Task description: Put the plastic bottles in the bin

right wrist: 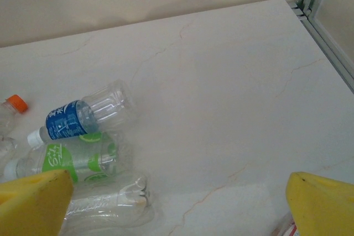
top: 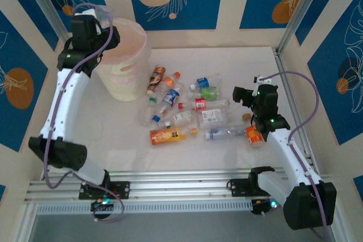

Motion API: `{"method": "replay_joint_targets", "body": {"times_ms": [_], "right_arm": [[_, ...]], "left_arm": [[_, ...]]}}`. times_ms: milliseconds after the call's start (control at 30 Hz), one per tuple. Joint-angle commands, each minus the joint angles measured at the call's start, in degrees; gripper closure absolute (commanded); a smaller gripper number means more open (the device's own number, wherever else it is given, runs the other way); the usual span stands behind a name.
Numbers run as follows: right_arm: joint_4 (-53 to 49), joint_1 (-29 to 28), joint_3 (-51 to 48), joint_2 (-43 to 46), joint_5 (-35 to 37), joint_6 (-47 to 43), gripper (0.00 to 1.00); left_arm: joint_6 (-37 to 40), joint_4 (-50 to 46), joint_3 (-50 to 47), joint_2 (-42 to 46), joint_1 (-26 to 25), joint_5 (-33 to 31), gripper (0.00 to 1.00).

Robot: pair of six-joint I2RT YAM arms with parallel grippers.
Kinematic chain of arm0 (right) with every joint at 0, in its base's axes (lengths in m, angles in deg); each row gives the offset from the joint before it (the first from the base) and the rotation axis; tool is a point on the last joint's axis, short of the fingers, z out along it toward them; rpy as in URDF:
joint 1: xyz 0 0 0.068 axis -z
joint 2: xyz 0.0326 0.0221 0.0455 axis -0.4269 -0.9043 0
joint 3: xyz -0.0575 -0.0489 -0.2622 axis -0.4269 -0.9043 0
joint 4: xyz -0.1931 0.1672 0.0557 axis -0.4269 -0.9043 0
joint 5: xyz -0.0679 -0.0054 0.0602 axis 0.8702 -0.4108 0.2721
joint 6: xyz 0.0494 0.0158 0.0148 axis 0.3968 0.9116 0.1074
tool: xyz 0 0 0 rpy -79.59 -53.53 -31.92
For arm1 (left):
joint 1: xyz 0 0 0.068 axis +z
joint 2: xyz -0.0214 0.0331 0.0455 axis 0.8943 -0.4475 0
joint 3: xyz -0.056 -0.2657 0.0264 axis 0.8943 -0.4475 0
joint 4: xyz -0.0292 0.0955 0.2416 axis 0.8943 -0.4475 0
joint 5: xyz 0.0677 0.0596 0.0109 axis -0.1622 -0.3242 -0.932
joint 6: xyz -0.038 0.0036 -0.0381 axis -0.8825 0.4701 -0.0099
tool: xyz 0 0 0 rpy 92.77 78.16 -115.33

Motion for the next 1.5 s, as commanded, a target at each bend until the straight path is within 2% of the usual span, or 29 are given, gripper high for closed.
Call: {"method": "replay_joint_targets", "body": {"times_ms": [0, 267, 500, 700, 833, 967, 1067, 1467], "right_arm": [[-2.22, -0.35, 2.84, 0.55, 0.71, 1.18, 0.01], [-6.68, -0.55, 6.14, -1.61, 1.56, 3.09, 0.01], [-9.00, -0.72, 8.22, -4.86, 1.37, 3.61, 0.01], [-11.35, -0.77, 10.36, -7.88, 1.69, 4.42, 0.01], [-11.95, -0.97, 11.14, -9.04, 1.74, 4.53, 0.01], [-12.14, -1.14, 11.11, -9.07, 1.77, 4.93, 0.01], [-13.31, -1.23, 11.42, -9.15, 1.99, 5.65, 0.01], [-15.28, -1.54, 12.71, -9.20, 2.96, 6.45, 0.01]], "left_arm": [[2.53, 0.03, 5.31, -4.45, 0.58, 1.84, 0.52], [5.06, -4.09, 13.02, -13.37, 0.67, 3.50, 0.52], [6.93, -6.98, 8.56, -13.88, 0.98, 3.15, 0.46], [7.53, -7.03, 5.77, -14.22, 1.44, 2.99, 0.45], [7.86, -7.08, 4.72, -14.27, 1.83, 2.47, 0.37], [7.30, -7.43, 4.14, -14.46, 2.19, 2.50, 0.15], [7.12, -7.47, 4.14, -14.11, 2.23, 2.63, 0.07], [7.49, -7.67, 4.32, -12.09, 2.41, 1.10, 0.06]]}}
